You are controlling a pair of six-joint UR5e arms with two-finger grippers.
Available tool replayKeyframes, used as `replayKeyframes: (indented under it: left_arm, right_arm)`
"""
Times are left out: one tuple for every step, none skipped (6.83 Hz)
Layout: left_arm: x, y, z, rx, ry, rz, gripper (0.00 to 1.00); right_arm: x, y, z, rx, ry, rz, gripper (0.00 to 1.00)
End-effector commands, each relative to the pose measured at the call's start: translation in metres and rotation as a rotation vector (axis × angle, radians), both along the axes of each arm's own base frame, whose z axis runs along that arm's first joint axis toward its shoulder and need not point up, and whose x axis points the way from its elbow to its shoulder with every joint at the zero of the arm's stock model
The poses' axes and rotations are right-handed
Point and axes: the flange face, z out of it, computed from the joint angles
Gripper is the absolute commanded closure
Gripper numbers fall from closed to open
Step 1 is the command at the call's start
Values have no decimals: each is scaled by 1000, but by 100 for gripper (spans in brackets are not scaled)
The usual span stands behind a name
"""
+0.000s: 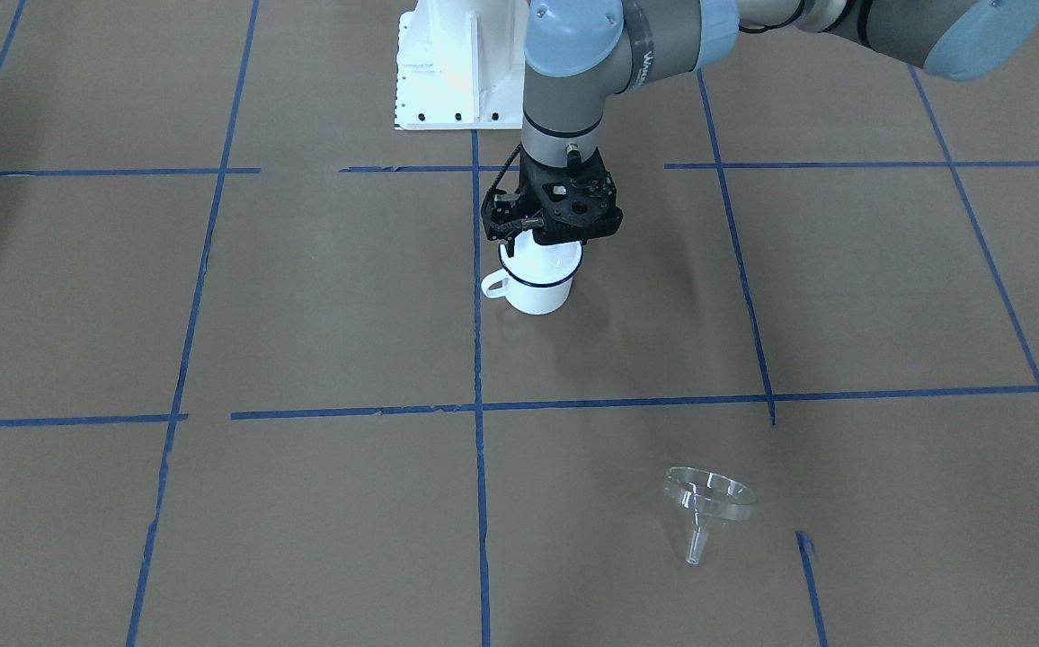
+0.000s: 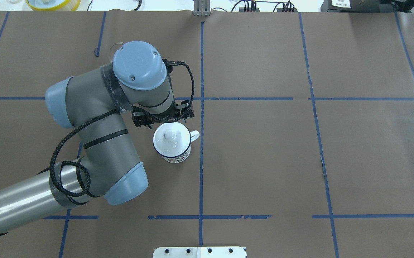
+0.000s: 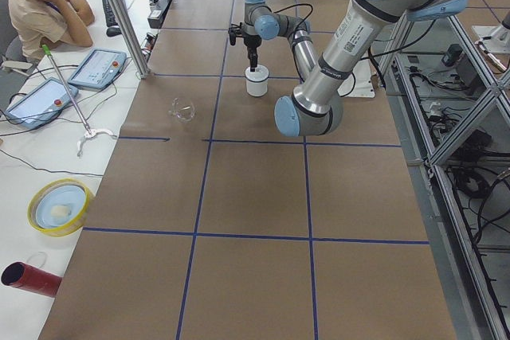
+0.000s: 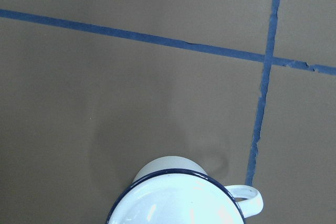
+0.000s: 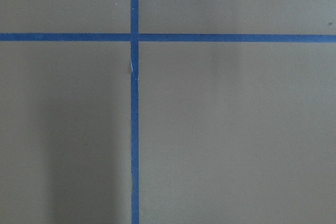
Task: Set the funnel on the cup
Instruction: 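Lower the left gripper and grasp the white lid's knob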
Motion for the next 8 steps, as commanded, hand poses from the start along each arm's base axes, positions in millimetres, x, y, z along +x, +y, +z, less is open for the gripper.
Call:
replayKeyframes:
  left_arm:
    - [5,5,1,-2,0,12,0]
    - [6,7,3,-3,-1,17,0]
    - [6,7,2,-3,1,18,1]
    - [6,8,3,-5,0,19,2]
    - [5,8,2,-3,3,19,4]
    - [5,8,3,-5,0,17,22]
    - [4,9,2,-4,1,17,78]
    - [4,8,4,-4,-2,18,96]
  right_arm:
    - [0,0,0,0,0,0,0]
    - [0,0,0,0,0,0,0]
    - [0,0,0,0,0,0,0]
    - [0,0,0,0,0,0,0]
    - [0,0,0,0,0,0,0]
    - [0,0,0,0,0,0,0]
    - [0,0,0,0,0,0,0]
    - [0,0,0,0,0,0,0]
